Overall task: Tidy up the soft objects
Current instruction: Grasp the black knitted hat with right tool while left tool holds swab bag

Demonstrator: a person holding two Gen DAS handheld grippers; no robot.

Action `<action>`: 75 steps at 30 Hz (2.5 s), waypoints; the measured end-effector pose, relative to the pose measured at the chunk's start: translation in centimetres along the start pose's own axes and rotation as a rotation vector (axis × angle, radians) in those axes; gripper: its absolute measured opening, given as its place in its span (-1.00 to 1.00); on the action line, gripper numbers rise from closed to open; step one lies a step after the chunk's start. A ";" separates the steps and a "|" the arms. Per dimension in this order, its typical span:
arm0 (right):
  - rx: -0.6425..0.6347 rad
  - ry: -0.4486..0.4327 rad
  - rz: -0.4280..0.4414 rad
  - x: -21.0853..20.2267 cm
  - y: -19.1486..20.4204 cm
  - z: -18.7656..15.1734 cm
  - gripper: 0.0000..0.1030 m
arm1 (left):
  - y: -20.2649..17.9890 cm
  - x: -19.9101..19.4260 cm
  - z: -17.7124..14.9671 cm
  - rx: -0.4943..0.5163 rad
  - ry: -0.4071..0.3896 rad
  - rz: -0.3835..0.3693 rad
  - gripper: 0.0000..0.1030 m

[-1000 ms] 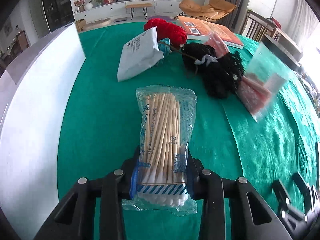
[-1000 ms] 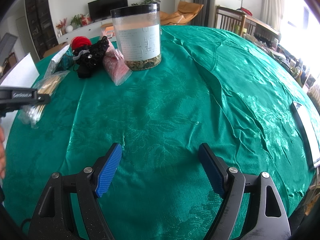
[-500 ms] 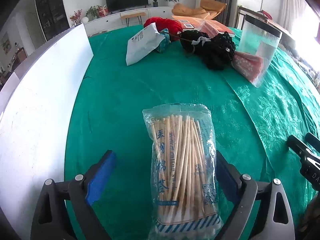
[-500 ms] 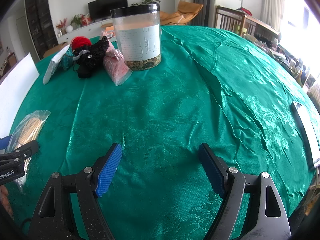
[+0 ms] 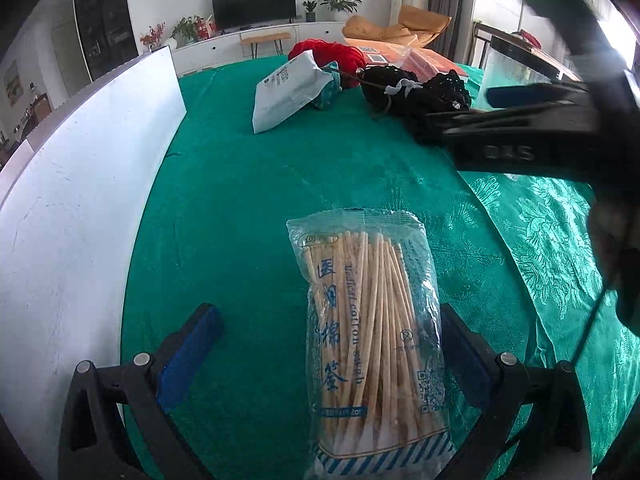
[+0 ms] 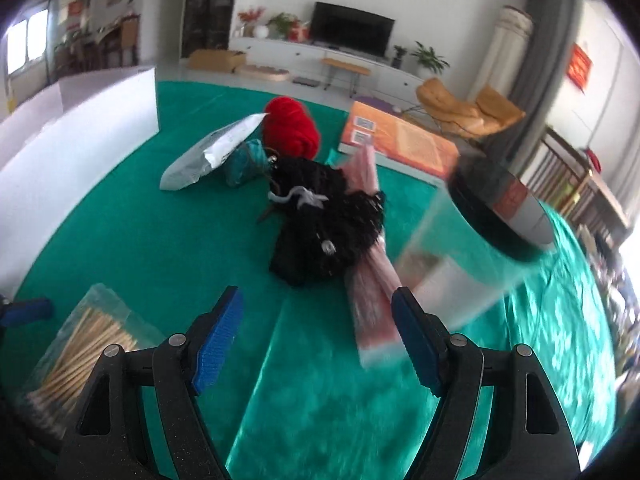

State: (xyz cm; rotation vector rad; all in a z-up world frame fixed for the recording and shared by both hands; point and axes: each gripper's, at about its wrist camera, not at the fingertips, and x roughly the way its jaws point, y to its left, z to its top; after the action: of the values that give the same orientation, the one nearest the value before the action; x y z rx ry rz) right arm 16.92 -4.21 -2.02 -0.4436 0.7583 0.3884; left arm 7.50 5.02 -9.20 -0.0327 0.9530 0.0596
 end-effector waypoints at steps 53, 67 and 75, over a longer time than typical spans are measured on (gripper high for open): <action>0.929 0.035 -0.247 -8.5 -16.8 -19.8 0.45 | 0.0 -0.1 0.0 0.000 -0.002 -0.003 1.00; 0.116 0.108 -0.012 -4.6 -12.7 -10.2 0.43 | -1.9 -0.1 0.5 0.083 0.090 -0.059 1.00; 0.666 0.138 0.037 -2.4 -22.5 -10.8 -0.26 | -0.8 -0.6 1.9 0.036 0.057 -0.080 -0.30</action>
State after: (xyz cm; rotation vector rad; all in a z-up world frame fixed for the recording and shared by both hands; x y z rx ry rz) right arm 20.17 -29.08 -1.76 0.1715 0.9775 0.1221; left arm 8.73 4.32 -7.65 -0.0398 1.0084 -0.0324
